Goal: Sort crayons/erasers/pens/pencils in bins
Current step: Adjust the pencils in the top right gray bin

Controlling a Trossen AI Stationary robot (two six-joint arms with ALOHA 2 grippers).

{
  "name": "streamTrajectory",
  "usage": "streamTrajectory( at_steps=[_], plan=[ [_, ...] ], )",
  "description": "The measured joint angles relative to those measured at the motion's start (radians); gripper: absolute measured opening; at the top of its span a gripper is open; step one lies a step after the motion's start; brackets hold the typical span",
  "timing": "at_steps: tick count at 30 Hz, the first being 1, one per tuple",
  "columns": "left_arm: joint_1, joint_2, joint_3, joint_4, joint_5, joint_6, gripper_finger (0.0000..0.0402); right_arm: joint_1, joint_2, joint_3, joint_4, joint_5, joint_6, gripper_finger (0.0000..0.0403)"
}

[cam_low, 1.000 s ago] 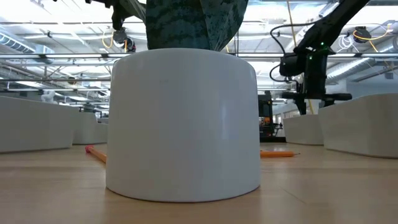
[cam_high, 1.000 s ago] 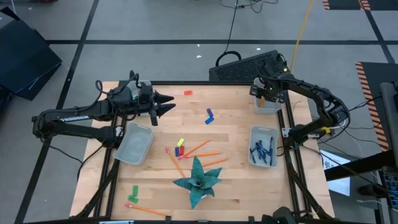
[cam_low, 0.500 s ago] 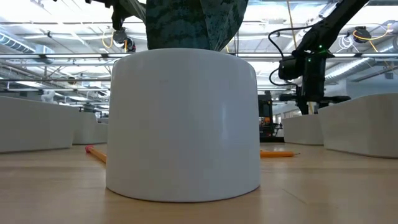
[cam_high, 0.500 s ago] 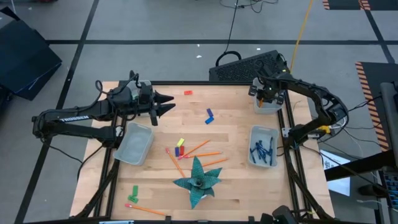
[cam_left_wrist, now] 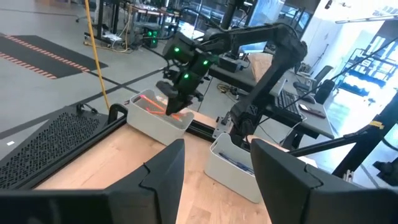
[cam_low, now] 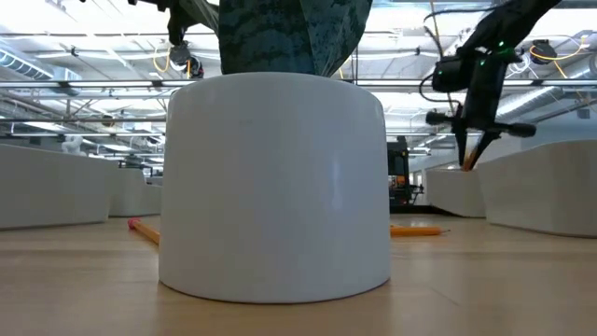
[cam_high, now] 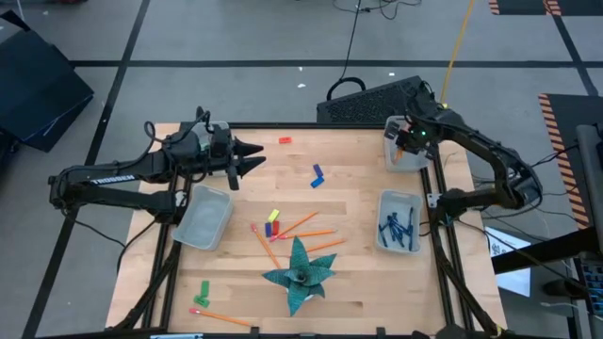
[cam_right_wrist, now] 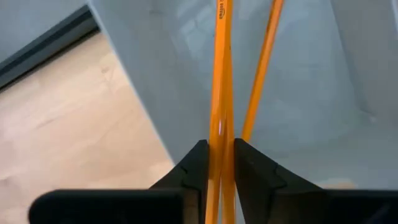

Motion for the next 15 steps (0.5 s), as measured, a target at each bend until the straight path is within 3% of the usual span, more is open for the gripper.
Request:
streamTrajectory(
  at_steps=[10, 15],
  plan=[
    [0.0, 0.0, 0.0, 0.004, 0.0, 0.012, 0.0186, -0.039, -0.087, 0.0, -0.181, -0.108, 0.039, 0.0051],
    [0.0, 0.0, 0.0, 0.004, 0.009, 0.009, 0.0186, -0.039, -0.085, -0.002, -0.131, 0.043, 0.106, 0.0051]
  ],
)
